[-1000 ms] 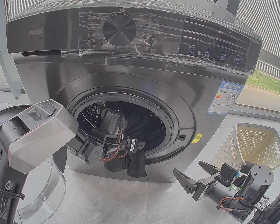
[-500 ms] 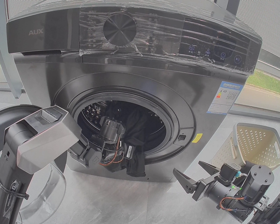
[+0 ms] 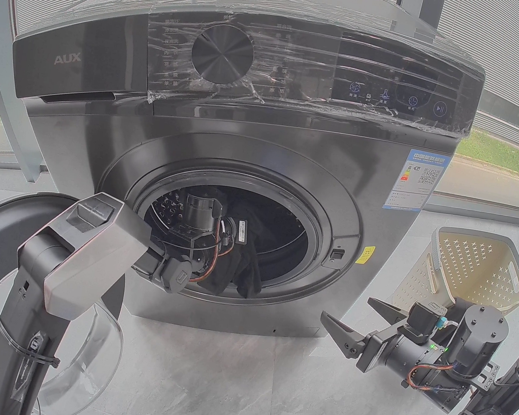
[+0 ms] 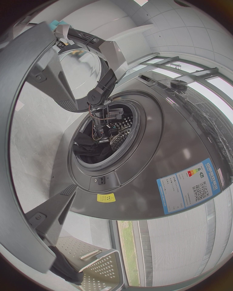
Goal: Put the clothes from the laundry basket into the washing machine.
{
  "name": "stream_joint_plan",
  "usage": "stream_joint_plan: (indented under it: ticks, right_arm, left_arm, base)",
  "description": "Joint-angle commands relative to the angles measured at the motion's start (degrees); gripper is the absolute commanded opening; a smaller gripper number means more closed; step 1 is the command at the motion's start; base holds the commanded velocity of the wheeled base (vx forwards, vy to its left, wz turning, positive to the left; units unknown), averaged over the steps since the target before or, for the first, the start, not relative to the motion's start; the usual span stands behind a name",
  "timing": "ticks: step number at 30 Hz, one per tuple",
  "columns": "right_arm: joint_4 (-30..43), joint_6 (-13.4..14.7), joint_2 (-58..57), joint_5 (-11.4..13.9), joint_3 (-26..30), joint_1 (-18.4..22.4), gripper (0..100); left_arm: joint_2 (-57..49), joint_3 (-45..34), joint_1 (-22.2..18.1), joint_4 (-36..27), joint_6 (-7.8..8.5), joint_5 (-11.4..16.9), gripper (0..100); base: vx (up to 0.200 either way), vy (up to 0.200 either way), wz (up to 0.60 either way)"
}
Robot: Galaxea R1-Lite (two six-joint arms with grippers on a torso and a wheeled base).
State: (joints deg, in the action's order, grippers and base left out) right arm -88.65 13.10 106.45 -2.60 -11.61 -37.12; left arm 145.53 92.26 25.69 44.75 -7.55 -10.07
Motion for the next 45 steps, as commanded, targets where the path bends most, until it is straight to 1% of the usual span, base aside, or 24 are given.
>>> stream_joint_plan:
  ticks: [1, 4, 6, 8, 10, 11, 12, 13, 15, 17, 19, 23, 27, 28, 31, 36, 37, 38, 40, 42, 44, 45]
  right_arm:
    - [0.0, 0.1, 0.1, 0.0, 0.0, -0.1, 100]
    - [0.0, 0.1, 0.1, 0.0, 0.0, -0.1, 100]
    - [0.0, 0.1, 0.2, 0.0, 0.0, -0.1, 100]
    - [0.0, 0.1, 0.3, 0.0, 0.0, -0.1, 100]
    - [0.0, 0.1, 0.2, 0.0, 0.0, -0.1, 100]
    - [0.0, 0.1, 0.2, 0.0, 0.0, -0.1, 100]
    - [0.0, 0.1, 0.2, 0.0, 0.0, -0.1, 100]
    - [0.0, 0.1, 0.3, 0.0, 0.1, -0.1, 100]
    - [0.0, 0.1, 0.3, 0.0, 0.1, -0.1, 100]
    - [0.0, 0.1, 0.3, 0.0, 0.1, -0.1, 100]
    - [0.0, 0.1, 0.3, 0.0, 0.1, -0.1, 100]
    - [0.0, 0.1, 0.3, 0.0, 0.1, -0.1, 100]
    - [0.0, 0.1, 0.3, 0.0, 0.1, -0.1, 100]
    - [0.0, 0.1, 0.3, 0.0, 0.1, -0.1, 100]
    - [0.0, 0.1, 0.3, 0.0, 0.1, -0.1, 100]
    - [0.0, 0.1, 0.3, 0.0, 0.1, -0.1, 100]
    - [0.0, 0.1, 0.3, 0.0, 0.0, -0.1, 100]
    - [0.0, 0.1, 0.3, 0.0, 0.0, -0.1, 100]
    - [0.0, 0.1, 0.3, 0.0, 0.0, -0.1, 100]
    - [0.0, 0.1, 0.3, 0.1, 0.0, -0.1, 100]
    - [0.0, 0.1, 0.2, 0.0, 0.0, -0.1, 100]
    - [0.0, 0.1, 0.2, 0.0, 0.0, -0.1, 100]
  left_arm:
    - [1.6, 0.6, -0.5, 0.9, -0.28, -0.2, 100]
    - [1.3, 0.1, -0.5, 1.1, -0.45, -0.2, 100]
    - [0.3, -1.5, -0.2, 0.4, -1.07, -0.2, 100]
    - [-2.8, -4.5, 0.2, -1.2, -1.07, 0.8, 100]
    - [-5.0, -8.1, 0.8, -4.1, -0.98, 2.7, 100]
    - [-5.3, -8.9, 1.0, -4.5, -0.98, 3.4, 100]
    - [-5.3, -8.9, 1.0, -4.5, -0.98, 3.4, 100]
    - [-6.8, -12.0, 1.5, -6.0, -0.98, 5.9, 100]
    - [-6.8, -13.9, 1.6, -6.2, -0.45, 6.4, 100]
    - [-6.5, -14.9, 1.7, -6.3, -0.28, 6.6, 100]
    - [-5.9, -15.8, 1.8, -6.3, 0.69, 6.6, 100]
    - [-3.1, -14.7, 1.6, -6.2, 1.75, 6.6, 100]
    - [-1.4, -12.9, 1.3, -6.2, 2.1, 6.5, 100]
    - [-1.1, -12.5, 1.2, -6.1, 2.1, 6.5, 0]
    - [-0.4, -10.4, 1.1, -5.7, 1.83, 6.3, 0]
    - [0.5, -6.0, 0.8, -4.1, 1.31, 4.7, 0]
    - [0.6, -4.2, 0.2, -3.4, 1.31, 3.4, 0]
    - [0.8, -3.5, 0.0, -3.2, 1.31, 3.0, 0]
    - [2.8, 1.3, -1.2, -2.6, 1.13, 1.0, 0]
    - [4.4, 5.1, -1.8, -1.9, 0.43, 0.1, 0]
    - [5.6, 9.1, -2.1, -1.6, -0.63, -0.1, 0]
    - [6.0, 10.0, -2.2, -1.6, -0.89, -0.3, 0]
  base:
    - [0.0, 0.0, 0.0]
    - [0.0, 0.0, 0.0]
    - [0.0, 0.0, 0.0]
    - [0.0, 0.0, 0.0]
    - [0.0, 0.0, 0.0]
    - [0.0, 0.0, 0.0]
    - [0.0, 0.0, 0.0]
    - [0.0, 0.0, 0.0]
    - [0.0, 0.0, 0.0]
    - [0.0, 0.0, 0.0]
    - [0.0, 0.0, 0.0]
    - [0.0, 0.0, 0.0]
    - [0.0, 0.0, 0.0]
    - [0.0, 0.0, 0.0]
    - [0.0, 0.0, 0.0]
    - [0.0, 0.0, 0.0]
    - [0.0, 0.0, 0.0]
    - [0.0, 0.0, 0.0]
    - [0.0, 0.0, 0.0]
    - [0.0, 0.0, 0.0]
    - [0.0, 0.0, 0.0]
    - [0.0, 0.0, 0.0]
